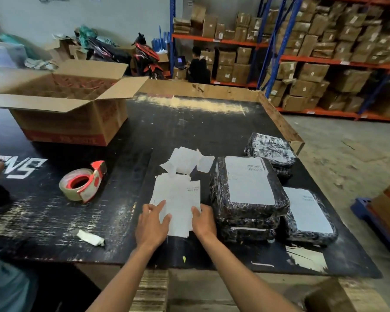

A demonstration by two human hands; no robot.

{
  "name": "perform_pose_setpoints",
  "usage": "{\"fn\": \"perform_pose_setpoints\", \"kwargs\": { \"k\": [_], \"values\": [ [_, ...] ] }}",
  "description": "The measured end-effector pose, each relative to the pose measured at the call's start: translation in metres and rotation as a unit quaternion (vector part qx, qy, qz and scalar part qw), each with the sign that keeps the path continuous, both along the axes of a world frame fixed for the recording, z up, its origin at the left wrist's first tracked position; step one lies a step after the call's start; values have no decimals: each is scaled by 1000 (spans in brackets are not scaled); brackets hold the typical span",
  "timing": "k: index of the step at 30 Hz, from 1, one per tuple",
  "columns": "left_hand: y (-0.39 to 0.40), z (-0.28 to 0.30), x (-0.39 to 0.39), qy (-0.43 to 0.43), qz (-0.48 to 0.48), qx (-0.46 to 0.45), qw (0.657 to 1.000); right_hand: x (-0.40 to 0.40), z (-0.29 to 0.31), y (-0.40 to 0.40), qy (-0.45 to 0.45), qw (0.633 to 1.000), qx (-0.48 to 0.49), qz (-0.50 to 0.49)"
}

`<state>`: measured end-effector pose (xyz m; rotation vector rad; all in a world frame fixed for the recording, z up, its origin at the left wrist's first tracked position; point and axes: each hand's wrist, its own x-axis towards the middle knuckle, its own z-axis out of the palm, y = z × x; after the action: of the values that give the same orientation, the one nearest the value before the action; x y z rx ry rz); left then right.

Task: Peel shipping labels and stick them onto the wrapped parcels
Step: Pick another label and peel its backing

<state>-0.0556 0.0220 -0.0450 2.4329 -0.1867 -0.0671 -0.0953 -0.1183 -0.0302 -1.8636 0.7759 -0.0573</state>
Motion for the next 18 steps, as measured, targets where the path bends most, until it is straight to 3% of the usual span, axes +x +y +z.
{"fn": "perform_pose_setpoints", "kwargs": {
  "k": [6, 11, 13, 15, 18],
  "values": [
    [-2, 3, 0, 19, 10, 1, 1000, -25, 19, 18, -40, 983, -175, 44],
    [-3, 26, -5, -44, 53, -72, 995, -30, 44, 24, -217, 973, 5, 73],
    [-3, 45, -8, -21, 22, -184, 982, -34, 67, 20, -230, 968, 71, 76],
    [-2, 70, -14, 33, 10, -313, 949, -38, 89, 16, -238, 963, 98, 84],
    [0, 106, -24, 40, -32, -394, 918, -46, 119, 9, -257, 954, 131, 79]
  ]
}}
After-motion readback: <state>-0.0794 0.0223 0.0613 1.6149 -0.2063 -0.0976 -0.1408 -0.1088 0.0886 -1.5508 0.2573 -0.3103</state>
